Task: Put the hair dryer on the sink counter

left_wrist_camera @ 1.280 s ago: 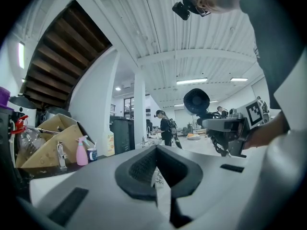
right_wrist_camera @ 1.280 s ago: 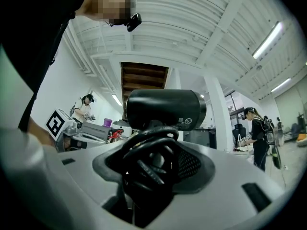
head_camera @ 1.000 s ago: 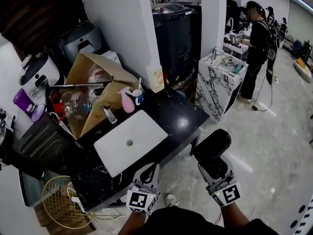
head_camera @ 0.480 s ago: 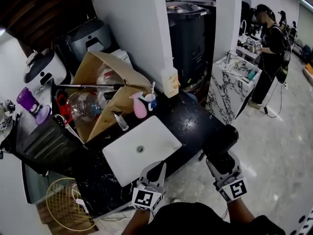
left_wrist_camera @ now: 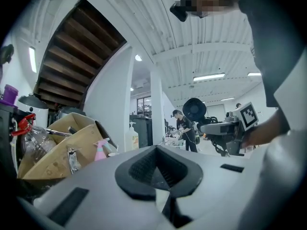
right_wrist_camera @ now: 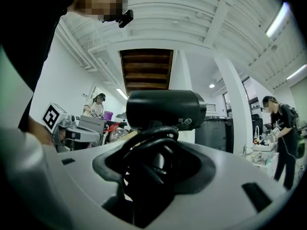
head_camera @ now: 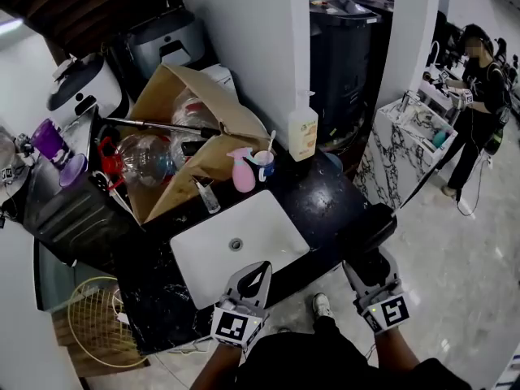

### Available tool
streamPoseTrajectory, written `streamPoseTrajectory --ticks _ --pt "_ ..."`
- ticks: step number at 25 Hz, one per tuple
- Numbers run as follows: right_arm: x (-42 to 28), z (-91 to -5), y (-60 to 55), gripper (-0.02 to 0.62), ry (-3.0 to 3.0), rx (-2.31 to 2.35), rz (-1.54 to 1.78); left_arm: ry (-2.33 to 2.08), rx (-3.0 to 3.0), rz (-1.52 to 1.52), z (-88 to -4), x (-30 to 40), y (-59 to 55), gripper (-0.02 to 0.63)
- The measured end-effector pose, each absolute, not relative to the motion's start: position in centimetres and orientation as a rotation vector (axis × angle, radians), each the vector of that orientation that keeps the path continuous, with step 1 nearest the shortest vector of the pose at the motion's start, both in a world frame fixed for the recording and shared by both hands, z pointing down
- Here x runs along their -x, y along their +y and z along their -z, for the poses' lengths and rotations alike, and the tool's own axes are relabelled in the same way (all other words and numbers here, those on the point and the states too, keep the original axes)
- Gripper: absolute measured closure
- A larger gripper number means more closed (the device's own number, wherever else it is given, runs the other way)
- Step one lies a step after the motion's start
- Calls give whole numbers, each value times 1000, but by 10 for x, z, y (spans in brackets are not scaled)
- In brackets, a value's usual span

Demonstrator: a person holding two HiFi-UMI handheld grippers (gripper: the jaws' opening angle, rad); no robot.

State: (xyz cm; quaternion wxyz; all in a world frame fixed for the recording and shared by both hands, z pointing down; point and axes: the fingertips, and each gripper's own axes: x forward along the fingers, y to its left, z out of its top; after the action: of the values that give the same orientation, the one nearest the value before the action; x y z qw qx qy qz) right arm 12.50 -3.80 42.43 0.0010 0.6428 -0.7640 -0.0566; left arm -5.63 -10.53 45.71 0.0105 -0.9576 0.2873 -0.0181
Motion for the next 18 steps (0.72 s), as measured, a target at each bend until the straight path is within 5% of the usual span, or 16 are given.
streamPoseTrajectory --ticks 18 --pt "-189 -462 -164 341 -2538 -1699 -24 1260 2897 90 -474 -2 -181 609"
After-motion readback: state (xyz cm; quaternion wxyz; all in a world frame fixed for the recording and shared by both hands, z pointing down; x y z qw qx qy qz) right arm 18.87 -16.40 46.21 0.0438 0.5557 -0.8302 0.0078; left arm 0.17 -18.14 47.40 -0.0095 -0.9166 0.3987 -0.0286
